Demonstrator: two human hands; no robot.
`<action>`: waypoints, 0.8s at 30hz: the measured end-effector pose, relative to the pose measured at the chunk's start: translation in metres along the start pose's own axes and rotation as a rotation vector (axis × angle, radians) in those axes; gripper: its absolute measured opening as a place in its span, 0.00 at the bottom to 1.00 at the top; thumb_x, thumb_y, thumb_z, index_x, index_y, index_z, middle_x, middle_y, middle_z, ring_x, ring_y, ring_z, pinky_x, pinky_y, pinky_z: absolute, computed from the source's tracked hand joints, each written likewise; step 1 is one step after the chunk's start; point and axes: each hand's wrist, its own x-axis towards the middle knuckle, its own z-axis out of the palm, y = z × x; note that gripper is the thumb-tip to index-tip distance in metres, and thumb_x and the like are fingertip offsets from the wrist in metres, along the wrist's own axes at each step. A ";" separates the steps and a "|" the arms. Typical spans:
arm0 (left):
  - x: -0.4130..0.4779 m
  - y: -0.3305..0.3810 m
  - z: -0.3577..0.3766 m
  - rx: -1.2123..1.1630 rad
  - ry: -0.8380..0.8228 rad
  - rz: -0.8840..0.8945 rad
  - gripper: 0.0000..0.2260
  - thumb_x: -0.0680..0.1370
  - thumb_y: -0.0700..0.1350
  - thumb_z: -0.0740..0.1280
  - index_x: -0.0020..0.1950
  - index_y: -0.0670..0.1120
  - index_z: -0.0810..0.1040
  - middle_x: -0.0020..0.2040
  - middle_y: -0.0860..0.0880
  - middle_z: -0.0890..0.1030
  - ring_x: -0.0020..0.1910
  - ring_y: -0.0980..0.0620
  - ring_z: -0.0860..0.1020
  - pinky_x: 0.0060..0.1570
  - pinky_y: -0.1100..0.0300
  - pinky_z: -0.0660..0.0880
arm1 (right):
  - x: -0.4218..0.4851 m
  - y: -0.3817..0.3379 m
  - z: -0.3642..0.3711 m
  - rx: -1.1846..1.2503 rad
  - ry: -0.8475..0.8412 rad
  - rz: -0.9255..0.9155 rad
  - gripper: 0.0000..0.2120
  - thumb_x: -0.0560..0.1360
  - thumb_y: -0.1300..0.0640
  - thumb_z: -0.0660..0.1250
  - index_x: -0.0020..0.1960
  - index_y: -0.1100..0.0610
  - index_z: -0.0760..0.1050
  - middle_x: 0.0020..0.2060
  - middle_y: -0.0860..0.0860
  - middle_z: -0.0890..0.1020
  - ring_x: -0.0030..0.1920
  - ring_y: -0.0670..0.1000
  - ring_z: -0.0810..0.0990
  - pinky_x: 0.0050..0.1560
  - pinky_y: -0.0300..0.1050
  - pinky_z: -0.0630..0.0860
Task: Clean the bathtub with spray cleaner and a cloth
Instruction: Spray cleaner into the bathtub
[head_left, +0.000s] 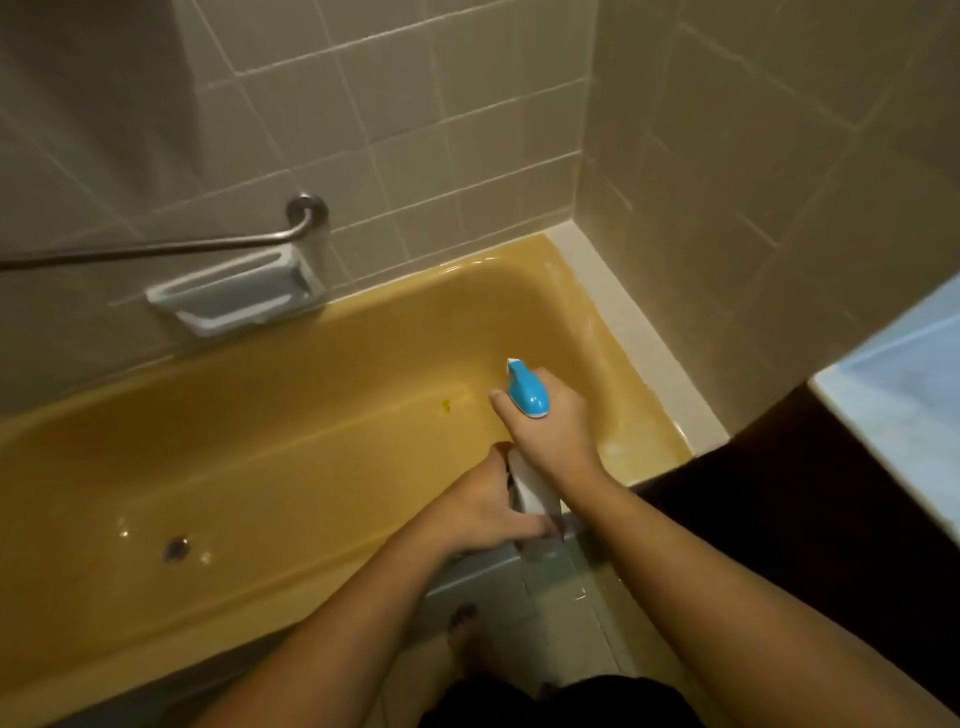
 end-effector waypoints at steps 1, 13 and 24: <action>0.003 -0.016 -0.008 0.033 -0.030 -0.034 0.36 0.68 0.55 0.82 0.68 0.52 0.66 0.58 0.58 0.78 0.55 0.65 0.77 0.52 0.70 0.75 | 0.002 0.007 0.019 -0.008 -0.017 0.037 0.14 0.75 0.51 0.74 0.40 0.58 0.74 0.32 0.51 0.76 0.33 0.50 0.73 0.39 0.51 0.72; 0.014 -0.139 -0.048 0.116 -0.304 -0.308 0.36 0.67 0.67 0.77 0.69 0.52 0.71 0.62 0.55 0.80 0.58 0.54 0.79 0.62 0.52 0.78 | 0.001 0.063 0.150 -0.156 -0.118 0.389 0.16 0.71 0.50 0.72 0.35 0.60 0.71 0.27 0.51 0.73 0.31 0.53 0.72 0.36 0.50 0.69; 0.013 -0.151 -0.060 0.073 -0.295 -0.301 0.33 0.66 0.67 0.76 0.65 0.54 0.75 0.59 0.56 0.82 0.56 0.55 0.80 0.61 0.52 0.79 | 0.009 0.057 0.165 -0.252 -0.145 0.418 0.15 0.70 0.44 0.70 0.37 0.55 0.75 0.30 0.49 0.78 0.39 0.57 0.80 0.48 0.55 0.75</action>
